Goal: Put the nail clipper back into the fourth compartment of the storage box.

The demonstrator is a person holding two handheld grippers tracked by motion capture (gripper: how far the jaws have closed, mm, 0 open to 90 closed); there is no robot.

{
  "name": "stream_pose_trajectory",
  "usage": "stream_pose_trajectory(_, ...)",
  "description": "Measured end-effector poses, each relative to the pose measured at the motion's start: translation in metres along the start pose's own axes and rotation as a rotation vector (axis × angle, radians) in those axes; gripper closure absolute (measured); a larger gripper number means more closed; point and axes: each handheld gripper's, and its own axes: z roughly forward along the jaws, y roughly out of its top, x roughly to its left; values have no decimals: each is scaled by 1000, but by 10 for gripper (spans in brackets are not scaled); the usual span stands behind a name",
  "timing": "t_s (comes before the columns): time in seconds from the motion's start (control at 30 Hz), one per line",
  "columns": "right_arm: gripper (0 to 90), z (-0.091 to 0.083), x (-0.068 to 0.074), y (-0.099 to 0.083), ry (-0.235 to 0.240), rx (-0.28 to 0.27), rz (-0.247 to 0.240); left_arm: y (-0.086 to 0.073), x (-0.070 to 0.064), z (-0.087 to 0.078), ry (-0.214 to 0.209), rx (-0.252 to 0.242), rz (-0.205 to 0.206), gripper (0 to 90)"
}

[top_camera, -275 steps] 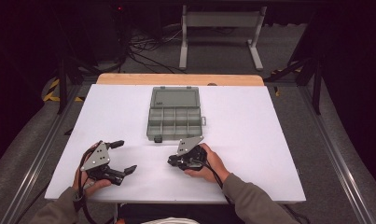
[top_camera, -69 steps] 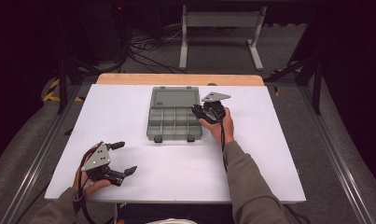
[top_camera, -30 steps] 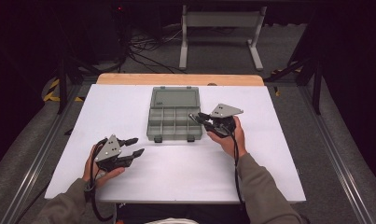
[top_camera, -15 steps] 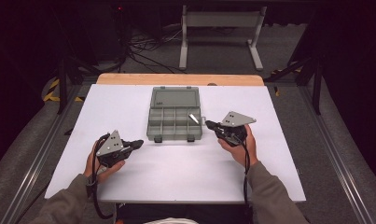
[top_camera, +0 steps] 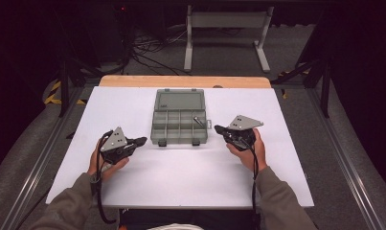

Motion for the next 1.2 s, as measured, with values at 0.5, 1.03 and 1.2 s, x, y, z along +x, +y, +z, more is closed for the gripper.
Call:
stream_pose_trajectory(0.5, 900, 11, -10, 14, 0, 24, -11, 5, 26, 14, 31, 34, -24, 898)
stream_pose_trajectory(1.03, 900, 55, -62, 39, -95, 127, 42, 28, 78, 39, 62, 62, -62, 897)
stream_pose_trajectory(1.2, 900, 62, -69, 48, -100, 135, 43, 36, 88, 50, 85, 101, -56, 897)
